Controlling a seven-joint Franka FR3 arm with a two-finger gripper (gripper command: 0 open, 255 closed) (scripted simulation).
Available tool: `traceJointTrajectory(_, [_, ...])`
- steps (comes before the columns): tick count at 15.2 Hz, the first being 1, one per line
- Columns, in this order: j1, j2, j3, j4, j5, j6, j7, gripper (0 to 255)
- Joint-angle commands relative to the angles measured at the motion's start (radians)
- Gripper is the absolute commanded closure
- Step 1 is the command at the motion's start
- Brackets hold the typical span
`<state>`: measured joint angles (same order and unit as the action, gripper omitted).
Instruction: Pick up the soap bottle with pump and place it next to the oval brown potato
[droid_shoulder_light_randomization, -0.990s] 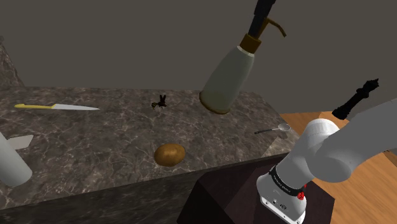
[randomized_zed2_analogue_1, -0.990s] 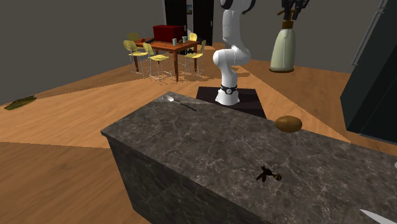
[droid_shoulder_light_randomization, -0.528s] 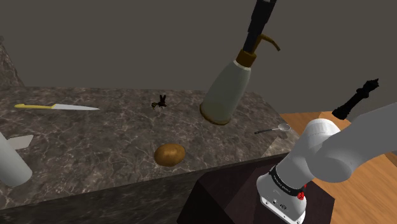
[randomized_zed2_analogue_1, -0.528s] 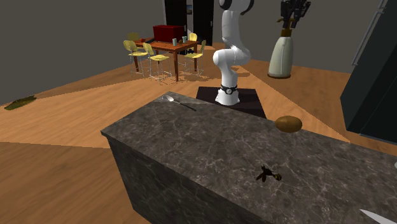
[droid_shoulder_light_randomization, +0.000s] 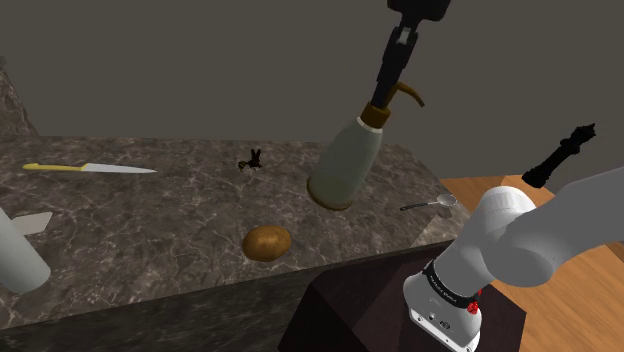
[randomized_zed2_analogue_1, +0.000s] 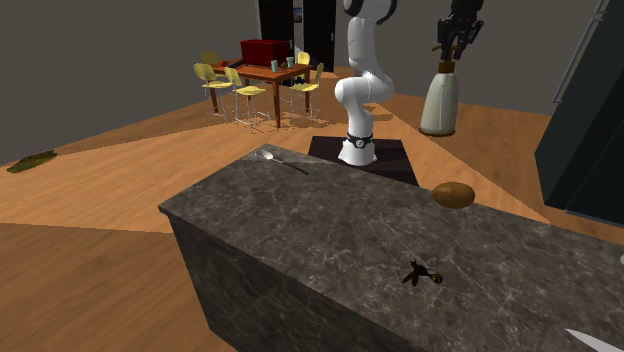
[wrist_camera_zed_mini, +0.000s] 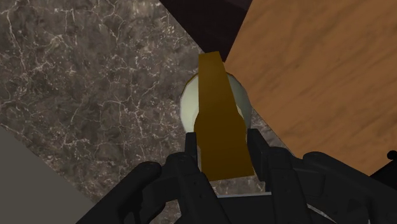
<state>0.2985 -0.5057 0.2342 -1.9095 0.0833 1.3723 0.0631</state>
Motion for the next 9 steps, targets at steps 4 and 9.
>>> traceJointTrajectory(4, [0.004,-0.026,0.002,-0.091,0.005,0.066,-0.002,255])
traceJointTrajectory(9, [0.007,-0.047,0.005,-0.177,0.011,0.131,-0.005,255])
